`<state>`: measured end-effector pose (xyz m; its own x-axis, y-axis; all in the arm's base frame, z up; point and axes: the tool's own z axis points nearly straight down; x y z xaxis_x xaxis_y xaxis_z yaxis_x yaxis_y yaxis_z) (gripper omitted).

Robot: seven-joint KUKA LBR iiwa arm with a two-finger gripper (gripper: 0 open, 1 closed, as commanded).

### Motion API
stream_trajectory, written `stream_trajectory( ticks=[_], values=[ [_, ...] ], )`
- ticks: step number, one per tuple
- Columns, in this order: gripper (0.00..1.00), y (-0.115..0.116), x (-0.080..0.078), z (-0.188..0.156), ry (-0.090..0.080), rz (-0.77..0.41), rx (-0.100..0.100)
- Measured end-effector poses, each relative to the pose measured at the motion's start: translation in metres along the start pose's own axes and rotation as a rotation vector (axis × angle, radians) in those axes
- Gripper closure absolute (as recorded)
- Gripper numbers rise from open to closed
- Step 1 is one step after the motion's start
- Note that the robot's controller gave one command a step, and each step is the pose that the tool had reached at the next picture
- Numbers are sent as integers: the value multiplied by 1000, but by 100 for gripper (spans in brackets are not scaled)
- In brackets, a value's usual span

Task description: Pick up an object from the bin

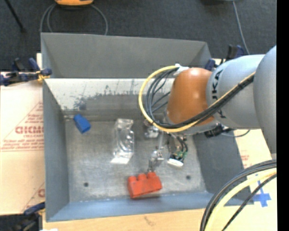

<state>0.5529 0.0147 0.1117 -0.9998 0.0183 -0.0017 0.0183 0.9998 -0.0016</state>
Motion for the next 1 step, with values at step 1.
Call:
stream_trajectory(
  ticks=[1],
  values=[
    [0, -22, 71, -23, 2, -237, -2]
  ],
)
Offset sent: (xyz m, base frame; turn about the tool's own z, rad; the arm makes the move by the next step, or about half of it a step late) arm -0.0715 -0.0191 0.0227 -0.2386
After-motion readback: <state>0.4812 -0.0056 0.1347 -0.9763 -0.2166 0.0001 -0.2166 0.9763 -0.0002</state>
